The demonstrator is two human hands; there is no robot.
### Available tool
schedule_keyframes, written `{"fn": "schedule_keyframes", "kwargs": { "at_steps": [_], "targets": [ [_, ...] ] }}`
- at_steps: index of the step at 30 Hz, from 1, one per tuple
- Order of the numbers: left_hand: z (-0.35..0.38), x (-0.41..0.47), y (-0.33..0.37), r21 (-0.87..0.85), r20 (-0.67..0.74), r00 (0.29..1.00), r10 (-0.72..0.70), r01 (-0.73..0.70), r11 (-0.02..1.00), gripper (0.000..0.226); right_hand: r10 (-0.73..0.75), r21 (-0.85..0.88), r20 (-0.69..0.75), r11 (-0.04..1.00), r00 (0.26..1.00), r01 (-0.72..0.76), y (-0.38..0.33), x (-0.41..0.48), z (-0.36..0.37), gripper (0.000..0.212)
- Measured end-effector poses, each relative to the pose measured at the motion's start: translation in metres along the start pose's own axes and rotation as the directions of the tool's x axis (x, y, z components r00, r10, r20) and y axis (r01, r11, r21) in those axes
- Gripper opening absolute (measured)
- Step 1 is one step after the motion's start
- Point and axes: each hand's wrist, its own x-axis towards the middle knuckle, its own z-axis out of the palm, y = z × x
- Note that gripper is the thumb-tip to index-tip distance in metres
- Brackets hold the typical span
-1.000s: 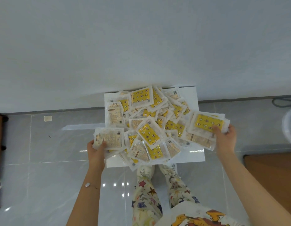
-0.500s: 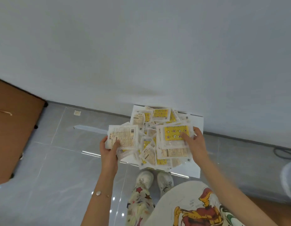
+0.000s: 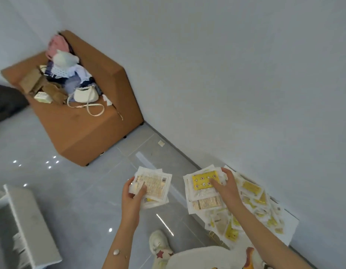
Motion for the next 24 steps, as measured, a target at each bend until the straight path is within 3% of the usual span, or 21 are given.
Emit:
{"fn": "schedule_keyframes", "kwargs": {
  "at_steps": [8, 24],
  "targets": [
    [-0.120, 0.024, 0.036, -0.117, -0.209, 0.976, 0.062, -0.088, 0.989, 0.045, -0.119, -0.113, 0.277, 0.981, 0.953, 0.156, -0.060, 0.004, 0.153, 0.050],
    [-0.311, 0.102, 0.050, -0.274, -0.493, 0.869, -0.048, -0.103, 0.956, 0.047, -0.045, -0.164, 0.559, 0.973, 0.828, 0.164, -0.109, 0.010, 0.426, 0.053]
  ]
}}
